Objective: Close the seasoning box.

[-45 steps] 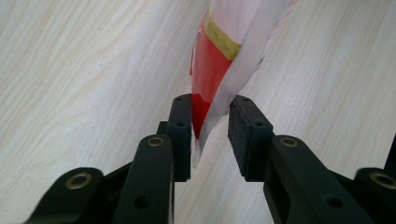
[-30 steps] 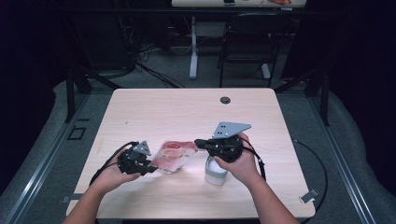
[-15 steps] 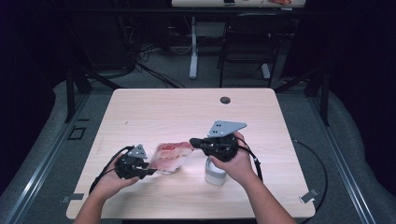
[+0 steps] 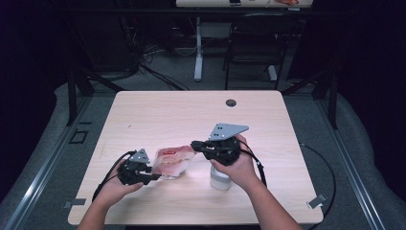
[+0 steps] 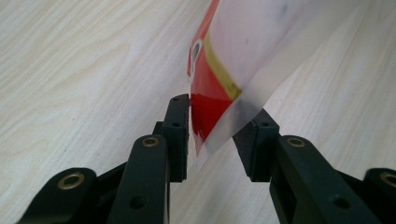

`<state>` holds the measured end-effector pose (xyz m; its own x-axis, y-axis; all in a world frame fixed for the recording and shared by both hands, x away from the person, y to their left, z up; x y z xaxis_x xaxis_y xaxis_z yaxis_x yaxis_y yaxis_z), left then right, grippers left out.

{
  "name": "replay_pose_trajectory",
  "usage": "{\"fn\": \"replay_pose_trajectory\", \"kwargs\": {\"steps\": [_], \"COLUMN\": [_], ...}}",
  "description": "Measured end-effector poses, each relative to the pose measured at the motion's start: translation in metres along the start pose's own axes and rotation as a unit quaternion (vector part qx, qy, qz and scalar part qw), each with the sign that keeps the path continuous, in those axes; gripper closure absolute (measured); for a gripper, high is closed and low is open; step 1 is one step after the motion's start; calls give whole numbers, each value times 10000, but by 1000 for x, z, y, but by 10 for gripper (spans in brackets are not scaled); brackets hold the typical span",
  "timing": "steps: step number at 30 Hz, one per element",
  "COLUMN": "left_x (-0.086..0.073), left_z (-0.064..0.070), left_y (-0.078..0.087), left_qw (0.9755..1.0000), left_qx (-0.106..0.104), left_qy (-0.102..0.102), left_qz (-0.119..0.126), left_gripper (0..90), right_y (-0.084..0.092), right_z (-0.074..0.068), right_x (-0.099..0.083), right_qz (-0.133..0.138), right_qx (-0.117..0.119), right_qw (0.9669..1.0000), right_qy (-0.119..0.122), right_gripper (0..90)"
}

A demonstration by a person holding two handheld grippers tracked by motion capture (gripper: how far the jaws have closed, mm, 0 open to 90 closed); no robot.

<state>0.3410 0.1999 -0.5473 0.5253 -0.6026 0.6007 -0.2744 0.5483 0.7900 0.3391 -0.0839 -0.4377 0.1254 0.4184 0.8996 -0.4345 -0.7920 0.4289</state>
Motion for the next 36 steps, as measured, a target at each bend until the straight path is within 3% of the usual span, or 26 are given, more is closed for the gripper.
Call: {"fn": "replay_pose_trajectory", "kwargs": {"steps": [11, 17, 23, 36], "left_x": [0, -2, -4, -10], "left_z": [1, 5, 5, 6], "left_y": [14, 17, 20, 28], "left_qw": [9997, 9996, 9994, 9988], "left_qx": [41, 117, 164, 83], "left_qy": [53, -134, -93, 5], "left_qz": [253, 231, 296, 491], "left_gripper": [679, 713, 718, 645], "right_y": [-5, -10, -16, -28], "right_z": [-4, -8, -12, -20], "right_x": [4, 7, 13, 21], "right_qz": [-30, -56, -62, -73], "right_qx": [52, 81, 118, 242], "right_qw": [10000, 9999, 9998, 9994], "right_qy": [63, 121, 165, 239], "right_gripper": [855, 827, 814, 791]}}
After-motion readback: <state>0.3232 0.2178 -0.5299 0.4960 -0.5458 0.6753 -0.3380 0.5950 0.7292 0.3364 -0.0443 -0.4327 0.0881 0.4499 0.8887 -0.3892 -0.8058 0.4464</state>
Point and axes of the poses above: each handheld gripper's, and its own axes: y roughly backward along the jaws, x roughly out of its top, z roughly to its right, the point moved 2 cm from there along -y, roughly forward along the jaws, and after that the axes turned 5 degrees about y, right-handed, at the moved point
